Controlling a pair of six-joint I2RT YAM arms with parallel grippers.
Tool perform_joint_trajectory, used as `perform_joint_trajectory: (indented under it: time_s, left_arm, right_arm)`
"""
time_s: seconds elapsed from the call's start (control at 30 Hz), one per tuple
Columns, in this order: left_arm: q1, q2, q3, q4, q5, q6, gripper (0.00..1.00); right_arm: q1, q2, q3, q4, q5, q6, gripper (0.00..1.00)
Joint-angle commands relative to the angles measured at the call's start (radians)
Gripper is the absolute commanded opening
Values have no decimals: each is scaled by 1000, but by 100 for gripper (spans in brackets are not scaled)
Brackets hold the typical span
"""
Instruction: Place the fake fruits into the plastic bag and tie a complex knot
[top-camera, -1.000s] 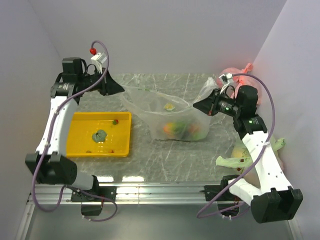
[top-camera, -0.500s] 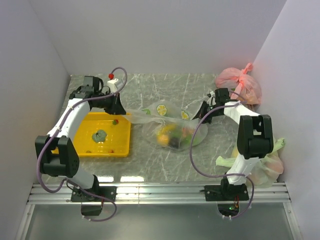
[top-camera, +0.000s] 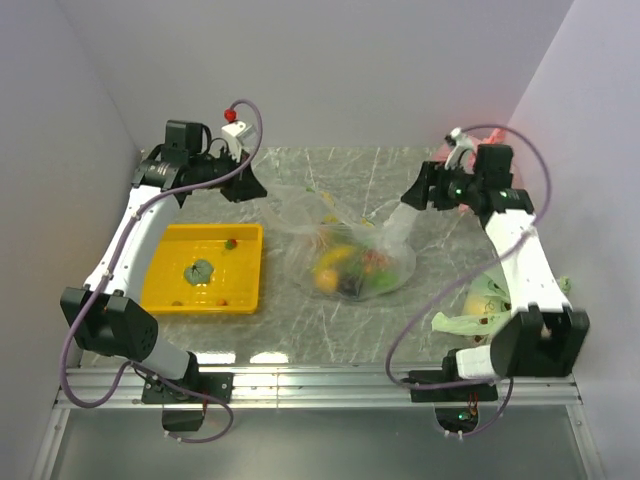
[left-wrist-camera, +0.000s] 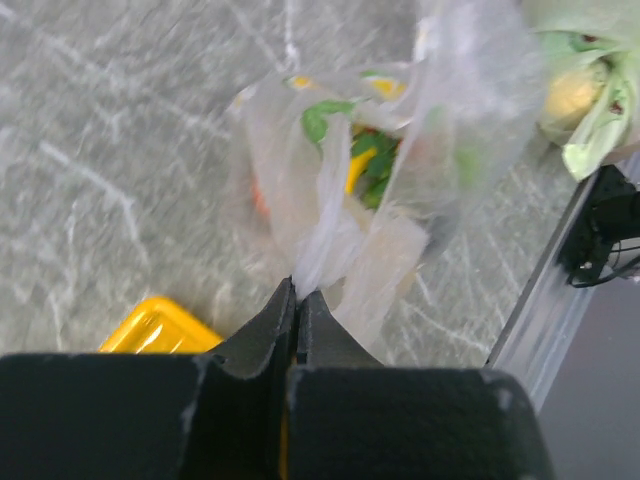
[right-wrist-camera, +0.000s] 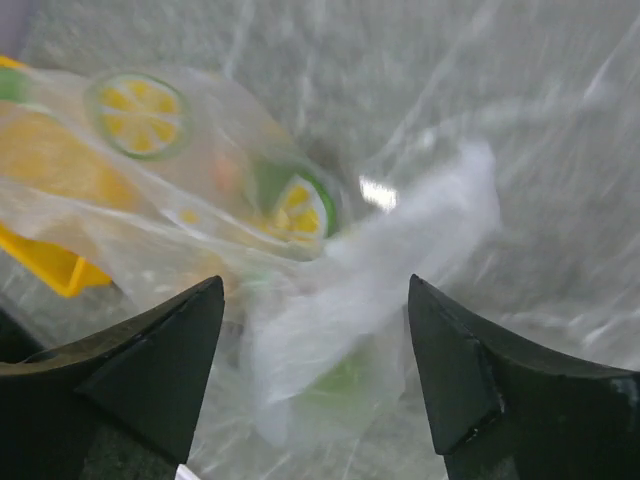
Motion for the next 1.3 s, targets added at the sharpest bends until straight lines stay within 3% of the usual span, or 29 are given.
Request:
perform_joint_trajectory:
  time_s: [0.0, 0.03, 0.17, 0.4, 0.6, 0.87, 1.27]
  left_arm:
    - [-39, -23, 62, 16, 13, -52, 0]
    - [-45, -17, 70, 15, 9, -61, 0]
    - [-88, -8, 116, -5, 1, -57, 0]
    - [-130, -11, 130, -31, 20, -30, 1]
    - [-148, -18, 94, -28, 36, -15, 1]
    - [-185, -3, 47, 57, 55, -69, 1]
    - [-183, -11, 42, 192, 158, -263, 0]
  right_arm:
    - [23, -157, 29, 161, -7, -156, 83]
    - [34, -200, 19, 201, 5, -166, 84]
    - [266, -234, -38, 347, 40, -280, 88]
    - [472, -87, 1, 649, -36, -223, 94]
    - [554, 60, 74, 764, -121, -173, 94]
    - [664, 108, -3, 887, -162, -145, 94]
    - [706, 214, -20, 925, 54, -179, 94]
